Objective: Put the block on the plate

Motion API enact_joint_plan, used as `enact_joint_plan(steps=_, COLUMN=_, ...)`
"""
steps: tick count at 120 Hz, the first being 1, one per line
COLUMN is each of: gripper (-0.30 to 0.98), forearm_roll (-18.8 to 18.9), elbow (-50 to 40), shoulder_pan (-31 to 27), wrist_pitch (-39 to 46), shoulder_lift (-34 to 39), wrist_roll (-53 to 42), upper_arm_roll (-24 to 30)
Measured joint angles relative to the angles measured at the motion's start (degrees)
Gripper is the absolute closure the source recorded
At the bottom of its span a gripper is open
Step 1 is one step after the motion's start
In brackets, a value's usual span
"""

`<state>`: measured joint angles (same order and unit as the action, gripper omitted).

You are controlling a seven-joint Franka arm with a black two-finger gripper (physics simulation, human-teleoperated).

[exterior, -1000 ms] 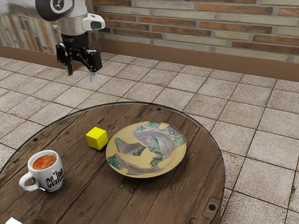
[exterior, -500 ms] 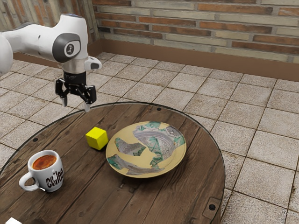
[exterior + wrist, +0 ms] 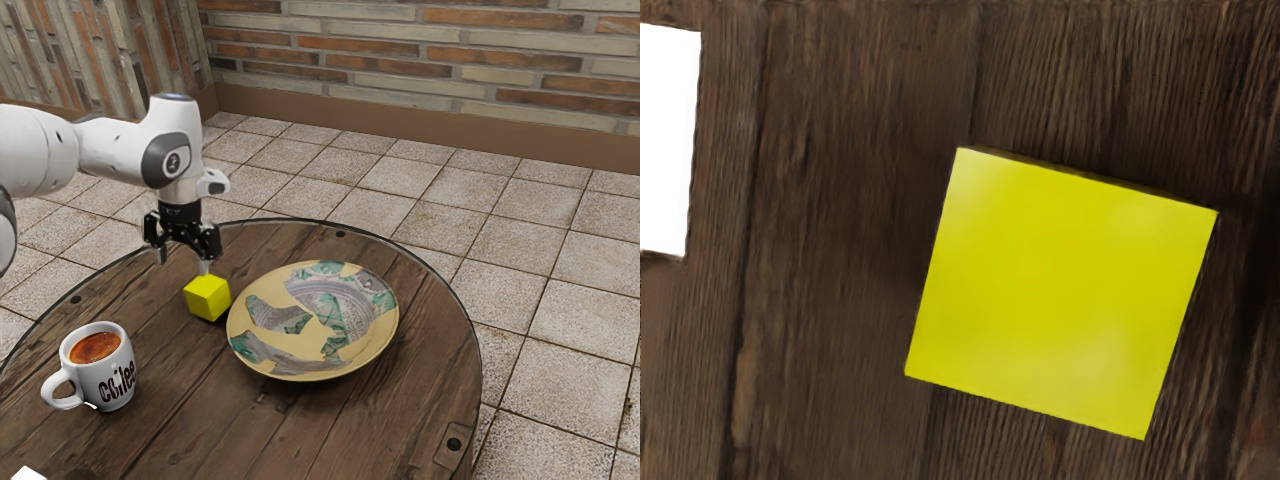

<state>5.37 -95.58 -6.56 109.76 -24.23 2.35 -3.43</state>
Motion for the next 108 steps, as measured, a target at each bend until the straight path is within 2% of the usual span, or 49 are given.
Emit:
enact_joint_plan(steps=41, gripper=0.00, forearm_roll=-2.4, elbow=7.6, shoulder_pan=-0.2, wrist_pitch=3.4, shoulder_lift=-7.7, wrist_roll=-2.1, upper_arm_roll=0.8)
enact_joint_plan(steps=94, gripper=0.00, forearm_roll=-3.3, elbow=3.3, shoulder_pan=-1.0, wrist_pitch=6.9, shoulder_lift=-9.9, wrist_roll=-3.4, upper_arm_roll=1.1)
enact_joint_plan(steps=108, gripper=0.06, forearm_roll=-3.6, elbow=3.3, shoulder_pan=-1.0, wrist_pitch=7.3, shoulder_lift=-10.3, wrist_roll=-3.6, upper_arm_roll=1.1)
